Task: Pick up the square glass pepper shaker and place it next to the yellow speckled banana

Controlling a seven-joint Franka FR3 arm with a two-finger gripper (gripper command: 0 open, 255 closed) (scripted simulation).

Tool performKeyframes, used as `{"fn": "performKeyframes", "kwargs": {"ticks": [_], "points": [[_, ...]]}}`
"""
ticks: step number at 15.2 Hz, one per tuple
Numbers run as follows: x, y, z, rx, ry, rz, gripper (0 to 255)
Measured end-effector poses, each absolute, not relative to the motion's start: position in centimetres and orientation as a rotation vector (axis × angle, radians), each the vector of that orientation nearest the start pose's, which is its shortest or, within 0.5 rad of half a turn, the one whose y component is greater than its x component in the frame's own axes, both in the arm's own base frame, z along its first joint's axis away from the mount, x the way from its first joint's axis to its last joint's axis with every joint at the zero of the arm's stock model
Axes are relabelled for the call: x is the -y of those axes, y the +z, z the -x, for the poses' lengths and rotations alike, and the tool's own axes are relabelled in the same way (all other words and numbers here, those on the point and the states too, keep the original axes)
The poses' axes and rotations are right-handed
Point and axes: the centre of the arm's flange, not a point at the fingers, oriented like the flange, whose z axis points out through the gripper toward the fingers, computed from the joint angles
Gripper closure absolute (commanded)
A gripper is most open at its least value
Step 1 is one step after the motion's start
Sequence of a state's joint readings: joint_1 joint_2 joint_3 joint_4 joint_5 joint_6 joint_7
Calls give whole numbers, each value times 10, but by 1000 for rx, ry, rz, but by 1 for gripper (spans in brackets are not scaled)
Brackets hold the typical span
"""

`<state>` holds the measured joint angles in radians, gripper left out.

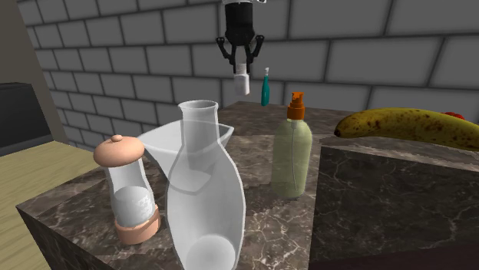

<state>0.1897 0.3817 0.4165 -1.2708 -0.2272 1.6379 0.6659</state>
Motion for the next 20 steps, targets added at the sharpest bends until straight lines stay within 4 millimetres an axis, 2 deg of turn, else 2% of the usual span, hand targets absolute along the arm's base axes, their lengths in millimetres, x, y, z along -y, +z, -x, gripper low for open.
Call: {"fn": "performKeyframes", "kwargs": {"ticks": [11, 20], "points": [[-168, 554, -560, -121, -91, 3191, 255], [-55, 555, -541, -121, -91, 3190, 255]]}}
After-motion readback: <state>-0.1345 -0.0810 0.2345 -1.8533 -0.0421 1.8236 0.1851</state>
